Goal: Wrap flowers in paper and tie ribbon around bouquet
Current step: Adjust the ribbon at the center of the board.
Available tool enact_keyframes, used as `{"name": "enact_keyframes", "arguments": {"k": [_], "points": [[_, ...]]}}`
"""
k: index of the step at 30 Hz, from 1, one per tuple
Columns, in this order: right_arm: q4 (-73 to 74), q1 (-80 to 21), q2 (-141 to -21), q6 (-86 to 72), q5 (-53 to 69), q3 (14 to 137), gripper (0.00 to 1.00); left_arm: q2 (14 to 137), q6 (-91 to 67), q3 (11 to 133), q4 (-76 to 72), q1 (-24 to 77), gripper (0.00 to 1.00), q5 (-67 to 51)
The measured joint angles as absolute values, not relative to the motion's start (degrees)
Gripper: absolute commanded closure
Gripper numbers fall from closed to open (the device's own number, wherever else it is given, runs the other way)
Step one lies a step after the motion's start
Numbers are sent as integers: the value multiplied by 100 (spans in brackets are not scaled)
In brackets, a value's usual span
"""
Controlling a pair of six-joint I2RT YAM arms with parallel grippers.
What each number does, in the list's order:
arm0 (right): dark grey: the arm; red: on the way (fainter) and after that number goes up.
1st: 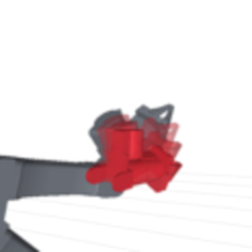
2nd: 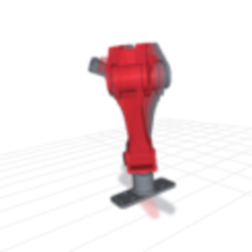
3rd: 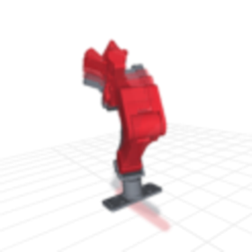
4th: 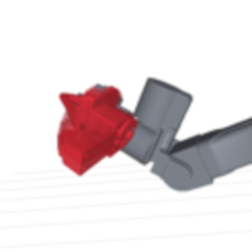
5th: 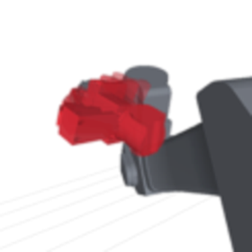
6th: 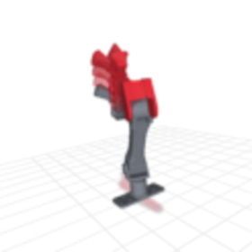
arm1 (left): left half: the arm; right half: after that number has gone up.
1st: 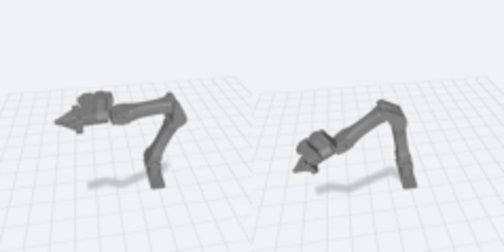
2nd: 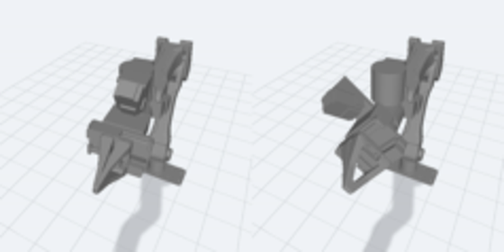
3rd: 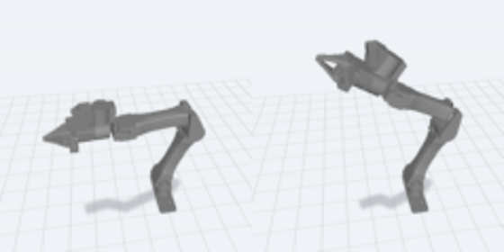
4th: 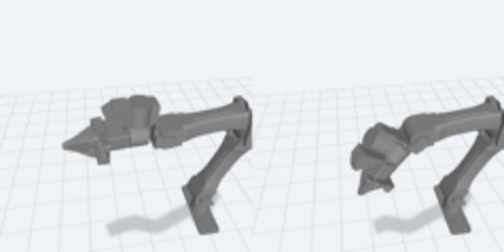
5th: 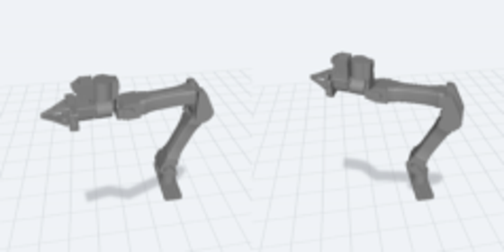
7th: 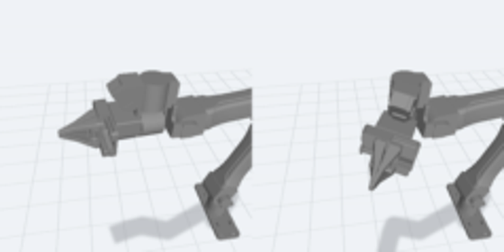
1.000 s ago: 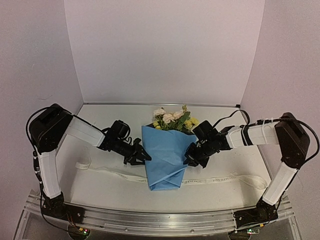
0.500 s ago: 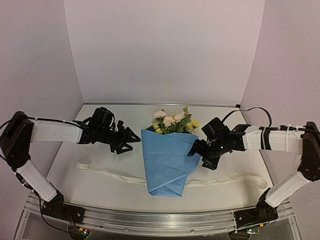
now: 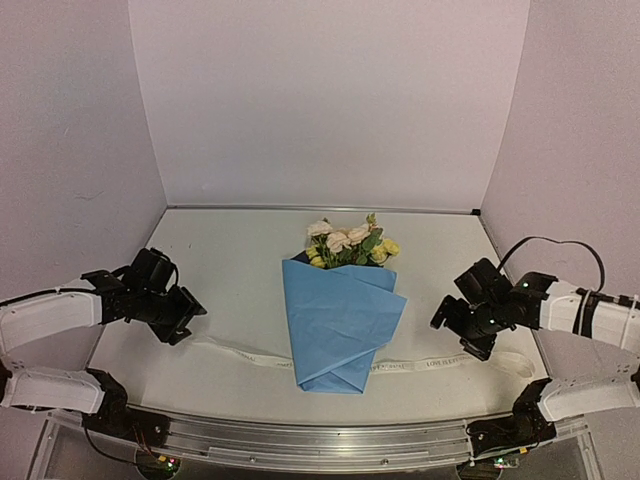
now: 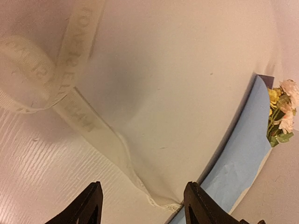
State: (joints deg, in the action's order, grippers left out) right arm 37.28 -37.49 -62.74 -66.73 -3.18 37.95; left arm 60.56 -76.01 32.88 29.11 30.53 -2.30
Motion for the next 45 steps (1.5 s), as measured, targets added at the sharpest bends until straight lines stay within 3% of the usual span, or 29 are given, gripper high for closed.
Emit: {"name": "enact_keyframes", "arguments": {"k": [11,26,30,35,38,43,45], "points": [[4265,-3688,-4889,-7272,-1058,3011,2,6503,-8326,2832,2665,3180,39,-356],[4455,-3202,-5743,-7451,-744,2980,5,7651,-8377,3049,1685,3183,58,-486],[4408,-2999,-5962,-7413,-662,2961,18,7895,-8342,3150,1449,3183,66,-492],[3925,-2544,-6096,-7353,-587,2627,35,8048,-8235,3166,1270,3183,84,-493],[3691,-2299,-6365,-7348,-563,2474,58,8104,-8188,3164,1240,3181,97,-495],[3227,-2148,-6808,-7229,-557,2633,97,8114,-8023,3138,1256,3076,100,-526],[3080,-2117,-7051,-7224,-527,2753,100,8115,-7874,3139,1253,3017,100,-496]]}}
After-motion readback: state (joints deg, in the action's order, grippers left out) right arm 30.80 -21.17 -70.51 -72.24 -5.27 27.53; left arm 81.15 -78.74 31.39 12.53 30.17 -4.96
